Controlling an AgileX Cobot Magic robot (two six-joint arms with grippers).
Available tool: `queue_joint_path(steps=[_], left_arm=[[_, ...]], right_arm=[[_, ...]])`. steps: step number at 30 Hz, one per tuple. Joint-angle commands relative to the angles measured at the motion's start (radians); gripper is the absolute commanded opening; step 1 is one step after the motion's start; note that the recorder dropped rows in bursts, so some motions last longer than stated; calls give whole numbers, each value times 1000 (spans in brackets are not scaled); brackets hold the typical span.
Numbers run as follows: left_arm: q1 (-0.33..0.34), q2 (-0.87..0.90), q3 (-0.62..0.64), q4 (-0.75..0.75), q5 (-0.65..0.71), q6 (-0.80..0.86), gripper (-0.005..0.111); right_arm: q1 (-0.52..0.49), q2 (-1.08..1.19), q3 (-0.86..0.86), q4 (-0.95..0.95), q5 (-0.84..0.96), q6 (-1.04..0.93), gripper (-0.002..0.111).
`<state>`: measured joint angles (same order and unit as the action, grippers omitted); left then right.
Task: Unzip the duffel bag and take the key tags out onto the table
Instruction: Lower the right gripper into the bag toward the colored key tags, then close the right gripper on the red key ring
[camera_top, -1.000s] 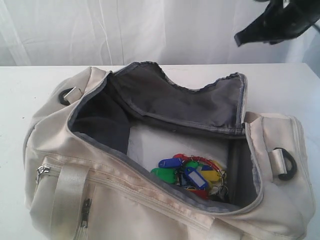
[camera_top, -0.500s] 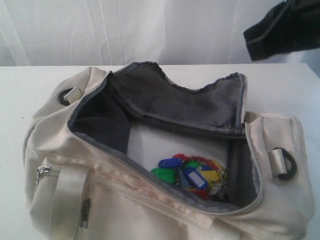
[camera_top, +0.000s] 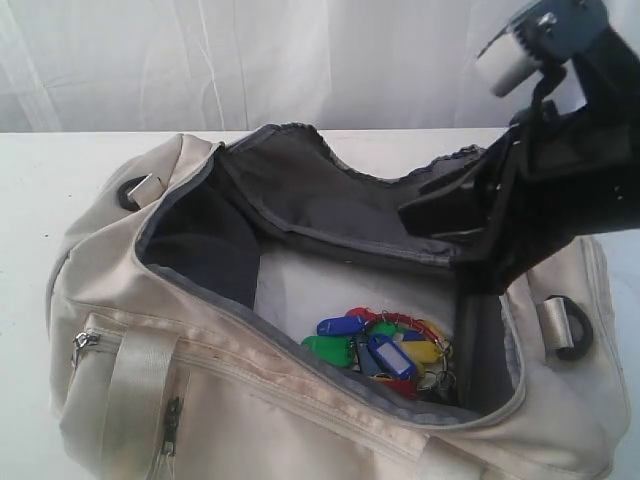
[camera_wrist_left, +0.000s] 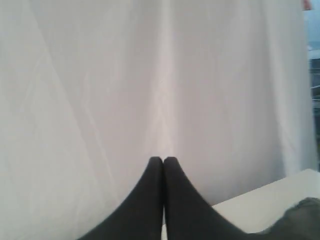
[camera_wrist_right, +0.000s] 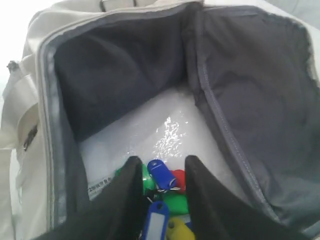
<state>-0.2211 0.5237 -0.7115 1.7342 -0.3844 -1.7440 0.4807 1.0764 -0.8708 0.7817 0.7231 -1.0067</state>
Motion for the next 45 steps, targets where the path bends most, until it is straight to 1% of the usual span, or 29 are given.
queue_joint_path(steps=[1, 2, 3, 4, 6, 11, 15, 22, 25, 28, 31, 35, 40, 45], left_arm=[[-1, -91, 107, 10, 138, 41, 0], [-1, -129, 139, 10, 151, 44, 0], [-1, -147, 154, 10, 159, 44, 0], [-1, -179, 182, 10, 185, 44, 0], [-1, -205, 219, 10, 222, 44, 0], [-1, -210, 321, 10, 249, 44, 0], [-1, -210, 361, 10, 288, 43, 0], [-1, -210, 414, 10, 306, 43, 0], [-1, -210, 434, 10, 327, 44, 0], [-1, -210, 436, 10, 337, 44, 0], [-1, -210, 443, 10, 337, 44, 0], [-1, -210, 468, 10, 353, 44, 0], [-1, -210, 470, 10, 379, 44, 0], [-1, -210, 470, 10, 379, 44, 0]], right_arm=[[39, 47, 23, 9, -99, -28, 53], [39, 66, 23, 17, -165, -20, 61], [39, 74, 23, 17, -184, -18, 62], [39, 94, 23, 26, -215, -18, 62], [41, 126, 23, 52, -222, -18, 62], [120, 207, 23, 54, -339, -110, 62], [159, 246, 19, 54, -427, -116, 62], [196, 312, 1, 54, -409, -83, 62], [198, 358, 1, 50, -369, -85, 62], [198, 399, 1, 47, -378, -87, 62], [198, 433, 1, -3, -398, -87, 62], [198, 453, 1, -114, -361, -75, 62], [196, 452, 1, -301, -349, 64, 62], [196, 452, 1, -527, -262, 207, 62]])
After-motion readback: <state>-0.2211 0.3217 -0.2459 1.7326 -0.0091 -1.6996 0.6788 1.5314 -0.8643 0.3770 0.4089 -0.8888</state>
